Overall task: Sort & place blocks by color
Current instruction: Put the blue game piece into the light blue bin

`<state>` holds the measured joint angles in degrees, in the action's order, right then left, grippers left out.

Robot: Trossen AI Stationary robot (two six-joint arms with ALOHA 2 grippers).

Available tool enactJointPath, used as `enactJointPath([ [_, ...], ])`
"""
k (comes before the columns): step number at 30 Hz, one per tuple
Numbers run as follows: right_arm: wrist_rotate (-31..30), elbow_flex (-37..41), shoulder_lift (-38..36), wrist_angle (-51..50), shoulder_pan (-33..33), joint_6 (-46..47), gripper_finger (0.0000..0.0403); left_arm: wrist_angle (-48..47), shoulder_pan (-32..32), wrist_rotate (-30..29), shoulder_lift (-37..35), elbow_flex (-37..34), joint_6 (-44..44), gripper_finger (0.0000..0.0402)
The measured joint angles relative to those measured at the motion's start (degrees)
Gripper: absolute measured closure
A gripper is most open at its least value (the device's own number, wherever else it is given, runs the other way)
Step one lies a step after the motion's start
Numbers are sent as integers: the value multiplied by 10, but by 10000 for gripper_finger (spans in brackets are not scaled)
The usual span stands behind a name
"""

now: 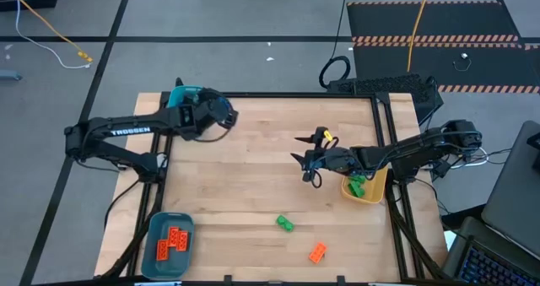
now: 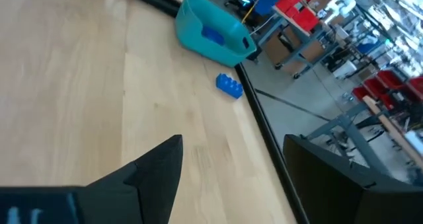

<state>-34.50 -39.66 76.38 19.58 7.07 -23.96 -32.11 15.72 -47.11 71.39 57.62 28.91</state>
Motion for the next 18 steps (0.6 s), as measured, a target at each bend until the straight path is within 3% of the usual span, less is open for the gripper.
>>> enactJointPath([
  [7,1,24,-32,28,0,-24,149,-153,58,14,1,0,88,251],
  [18,2,95,-126,115,0,-46,149,-255,120,26,2,0,136,241],
])
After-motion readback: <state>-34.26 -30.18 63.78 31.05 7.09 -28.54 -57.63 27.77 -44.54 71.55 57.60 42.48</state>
